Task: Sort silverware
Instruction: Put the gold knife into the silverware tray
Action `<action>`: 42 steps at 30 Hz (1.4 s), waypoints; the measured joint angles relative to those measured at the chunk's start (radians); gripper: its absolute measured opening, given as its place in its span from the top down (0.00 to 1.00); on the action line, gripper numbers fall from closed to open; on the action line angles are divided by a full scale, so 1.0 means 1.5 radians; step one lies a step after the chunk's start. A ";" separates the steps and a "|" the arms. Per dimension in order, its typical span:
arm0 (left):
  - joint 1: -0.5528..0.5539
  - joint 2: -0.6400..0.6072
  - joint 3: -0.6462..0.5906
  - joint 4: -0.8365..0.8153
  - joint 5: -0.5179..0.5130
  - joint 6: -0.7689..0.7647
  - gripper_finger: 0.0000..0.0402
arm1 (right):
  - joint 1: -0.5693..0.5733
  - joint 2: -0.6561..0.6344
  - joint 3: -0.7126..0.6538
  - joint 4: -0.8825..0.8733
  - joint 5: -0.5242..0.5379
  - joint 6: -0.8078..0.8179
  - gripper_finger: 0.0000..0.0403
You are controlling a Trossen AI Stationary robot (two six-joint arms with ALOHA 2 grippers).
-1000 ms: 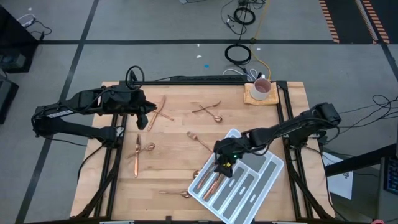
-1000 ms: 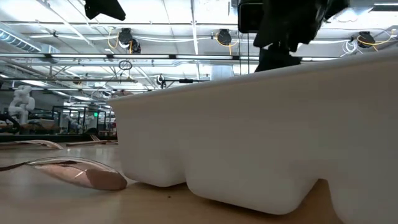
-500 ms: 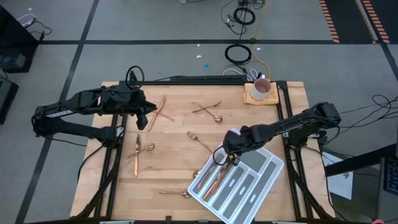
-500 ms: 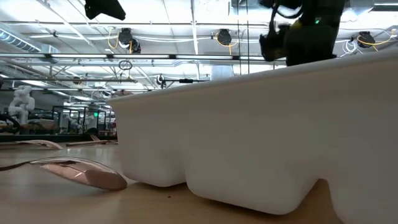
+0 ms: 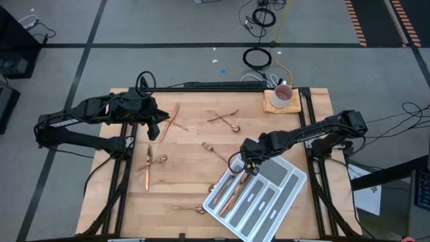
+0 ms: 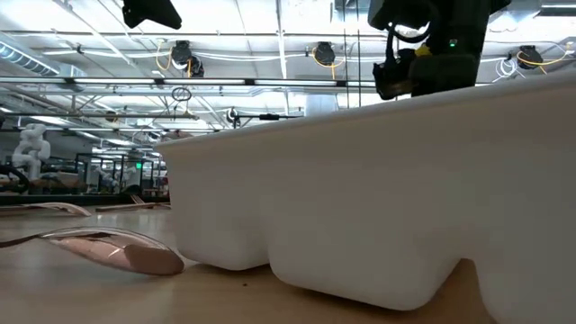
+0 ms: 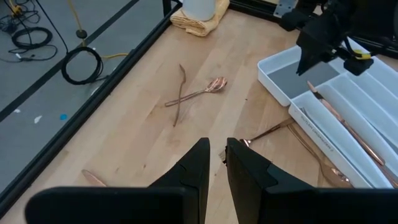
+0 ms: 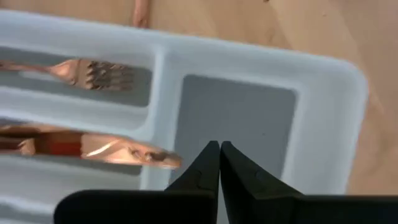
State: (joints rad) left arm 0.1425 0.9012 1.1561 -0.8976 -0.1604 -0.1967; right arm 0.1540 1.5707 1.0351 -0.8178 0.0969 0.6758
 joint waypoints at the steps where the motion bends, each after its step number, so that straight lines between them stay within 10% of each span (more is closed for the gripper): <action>1: 0.000 0.000 0.000 0.000 0.000 0.000 0.85 | 0.002 0.000 0.000 0.001 -0.004 0.000 0.99; 42: 0.000 0.000 0.000 -0.001 -0.001 0.003 0.85 | 0.036 0.059 -0.001 0.058 -0.034 -0.050 1.00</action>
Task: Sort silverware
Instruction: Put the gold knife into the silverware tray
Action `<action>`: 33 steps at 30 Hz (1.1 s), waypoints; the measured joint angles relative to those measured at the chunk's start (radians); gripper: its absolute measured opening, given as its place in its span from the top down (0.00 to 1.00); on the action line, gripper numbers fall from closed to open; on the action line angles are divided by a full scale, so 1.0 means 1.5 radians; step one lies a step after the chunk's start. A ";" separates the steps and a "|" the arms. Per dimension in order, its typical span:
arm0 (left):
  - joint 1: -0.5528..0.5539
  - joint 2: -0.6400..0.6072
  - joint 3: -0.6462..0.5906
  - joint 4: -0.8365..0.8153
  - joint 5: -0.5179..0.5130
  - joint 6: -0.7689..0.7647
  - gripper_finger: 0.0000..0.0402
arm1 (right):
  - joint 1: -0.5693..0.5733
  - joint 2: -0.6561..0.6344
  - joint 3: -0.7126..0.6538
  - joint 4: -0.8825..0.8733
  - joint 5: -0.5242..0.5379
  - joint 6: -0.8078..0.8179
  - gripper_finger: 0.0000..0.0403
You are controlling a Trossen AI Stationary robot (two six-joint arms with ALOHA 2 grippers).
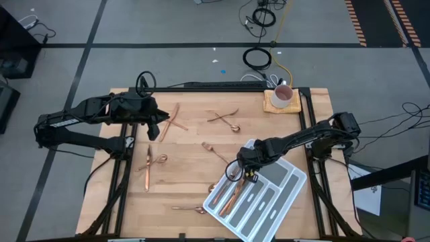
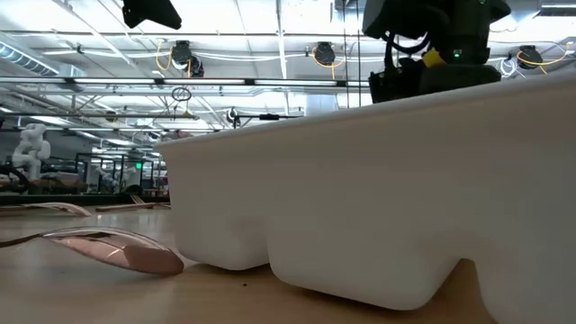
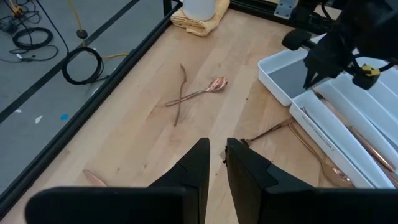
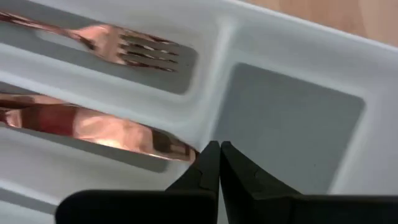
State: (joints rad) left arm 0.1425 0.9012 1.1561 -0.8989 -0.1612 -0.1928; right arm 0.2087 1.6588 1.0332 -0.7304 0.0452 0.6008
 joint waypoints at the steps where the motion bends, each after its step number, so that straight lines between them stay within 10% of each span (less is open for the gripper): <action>1: 0.000 0.000 0.000 0.000 0.000 0.000 0.85 | 0.001 -0.001 0.000 0.006 0.001 0.003 1.00; 33: 0.000 0.000 0.000 0.000 0.000 0.000 0.85 | 0.009 -0.025 0.002 -0.008 0.001 -0.012 1.00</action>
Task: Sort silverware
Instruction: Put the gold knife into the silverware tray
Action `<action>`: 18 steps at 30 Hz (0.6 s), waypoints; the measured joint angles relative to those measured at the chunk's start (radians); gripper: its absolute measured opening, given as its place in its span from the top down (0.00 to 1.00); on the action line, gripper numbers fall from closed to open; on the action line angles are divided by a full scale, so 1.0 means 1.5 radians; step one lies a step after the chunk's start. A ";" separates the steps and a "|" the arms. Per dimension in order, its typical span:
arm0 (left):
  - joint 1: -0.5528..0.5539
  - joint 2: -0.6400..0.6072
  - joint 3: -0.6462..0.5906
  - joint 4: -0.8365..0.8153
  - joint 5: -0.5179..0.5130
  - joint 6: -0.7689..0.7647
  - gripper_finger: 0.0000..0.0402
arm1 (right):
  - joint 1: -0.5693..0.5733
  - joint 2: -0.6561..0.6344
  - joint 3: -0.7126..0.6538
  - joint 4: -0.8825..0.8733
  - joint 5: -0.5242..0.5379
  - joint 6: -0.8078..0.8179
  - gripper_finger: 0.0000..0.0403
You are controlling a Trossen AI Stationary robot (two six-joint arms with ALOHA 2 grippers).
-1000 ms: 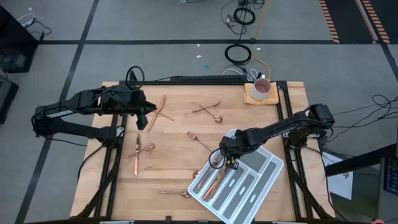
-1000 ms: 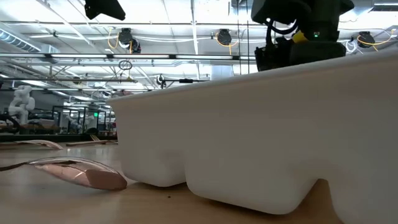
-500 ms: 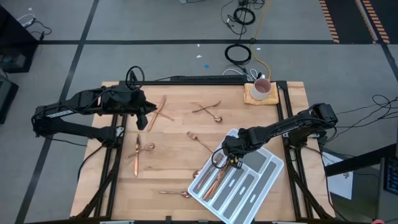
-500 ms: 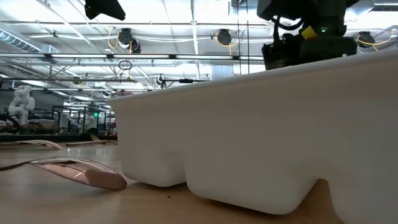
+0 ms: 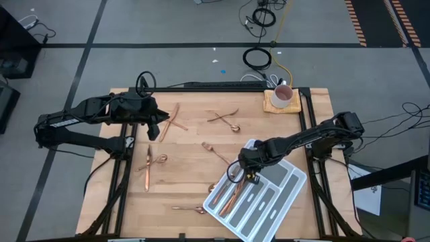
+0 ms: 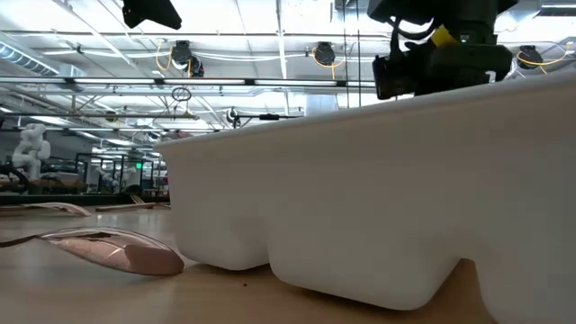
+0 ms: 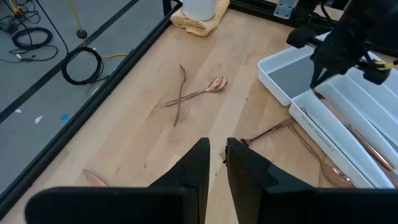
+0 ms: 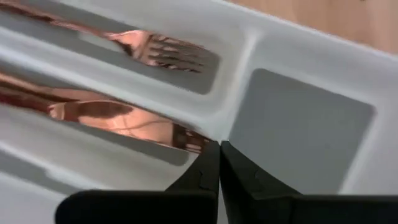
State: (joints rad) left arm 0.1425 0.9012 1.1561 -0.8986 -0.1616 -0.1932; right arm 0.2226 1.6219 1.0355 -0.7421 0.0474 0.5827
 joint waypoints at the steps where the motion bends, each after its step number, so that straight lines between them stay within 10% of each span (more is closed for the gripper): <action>1: 0.000 0.000 0.000 0.000 0.000 0.000 0.85 | 0.000 0.000 0.000 -0.004 0.004 -0.003 1.00; 18: 0.000 0.000 0.000 0.000 0.000 0.000 0.85 | 0.018 0.018 -0.001 0.052 -0.082 -0.039 1.00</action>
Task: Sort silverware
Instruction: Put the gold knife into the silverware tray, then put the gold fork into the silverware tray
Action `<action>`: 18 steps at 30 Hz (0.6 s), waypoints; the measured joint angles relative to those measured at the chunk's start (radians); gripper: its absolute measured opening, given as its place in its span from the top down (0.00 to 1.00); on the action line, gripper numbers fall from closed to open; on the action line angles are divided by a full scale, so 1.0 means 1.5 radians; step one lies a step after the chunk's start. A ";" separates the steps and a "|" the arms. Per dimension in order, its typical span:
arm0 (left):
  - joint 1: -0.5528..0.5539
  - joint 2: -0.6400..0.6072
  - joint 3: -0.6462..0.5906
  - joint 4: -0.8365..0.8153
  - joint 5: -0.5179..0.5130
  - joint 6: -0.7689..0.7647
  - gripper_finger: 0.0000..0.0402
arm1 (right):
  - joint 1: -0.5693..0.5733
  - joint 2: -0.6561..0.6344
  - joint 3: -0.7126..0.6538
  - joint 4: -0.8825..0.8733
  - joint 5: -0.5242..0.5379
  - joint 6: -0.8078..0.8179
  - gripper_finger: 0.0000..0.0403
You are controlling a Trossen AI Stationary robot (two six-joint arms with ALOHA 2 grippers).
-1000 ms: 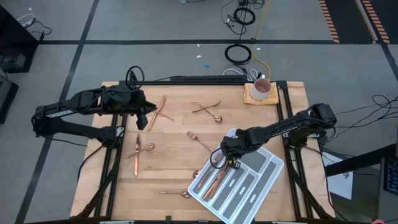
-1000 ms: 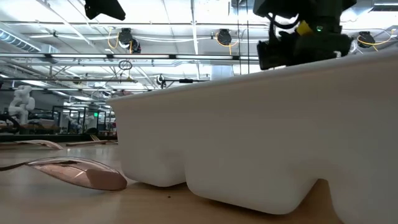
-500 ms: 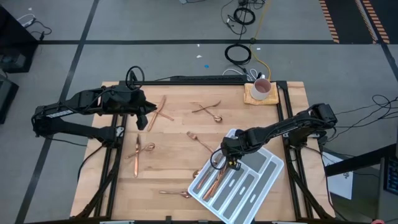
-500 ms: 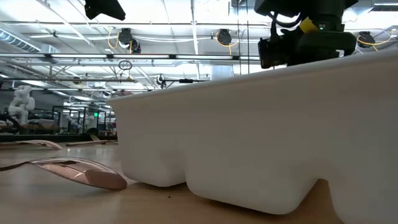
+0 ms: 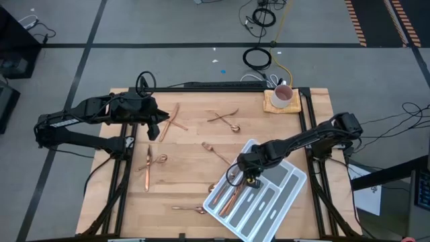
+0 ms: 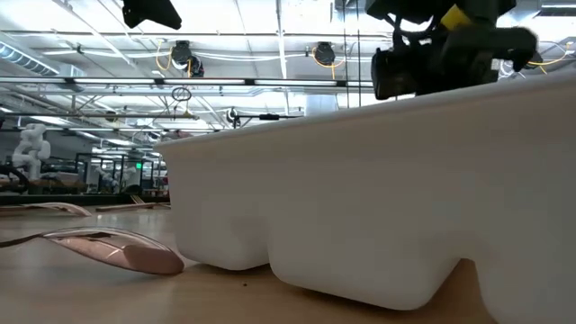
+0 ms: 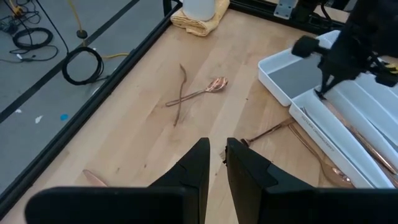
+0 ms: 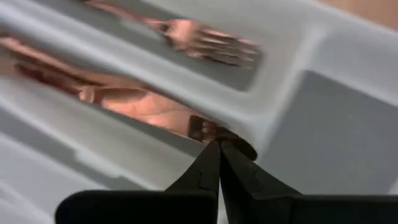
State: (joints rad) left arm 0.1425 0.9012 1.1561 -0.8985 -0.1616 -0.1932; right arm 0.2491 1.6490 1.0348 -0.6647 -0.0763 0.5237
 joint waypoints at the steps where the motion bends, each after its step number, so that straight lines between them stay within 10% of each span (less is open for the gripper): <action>1: 0.000 0.000 0.000 0.000 0.000 0.000 0.85 | 0.003 0.004 0.000 0.017 -0.022 -0.009 1.00; 7: 0.000 0.000 0.000 0.000 0.000 0.011 0.85 | 0.015 -0.010 -0.001 0.075 -0.031 -0.003 1.00; 18: 0.000 0.007 0.000 0.005 0.000 0.011 0.85 | -0.013 -0.103 -0.001 -0.072 0.215 0.080 1.00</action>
State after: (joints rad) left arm 0.1425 0.9121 1.1561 -0.8907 -0.1618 -0.1772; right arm 0.2300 1.4941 1.0340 -0.7727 0.2466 0.6438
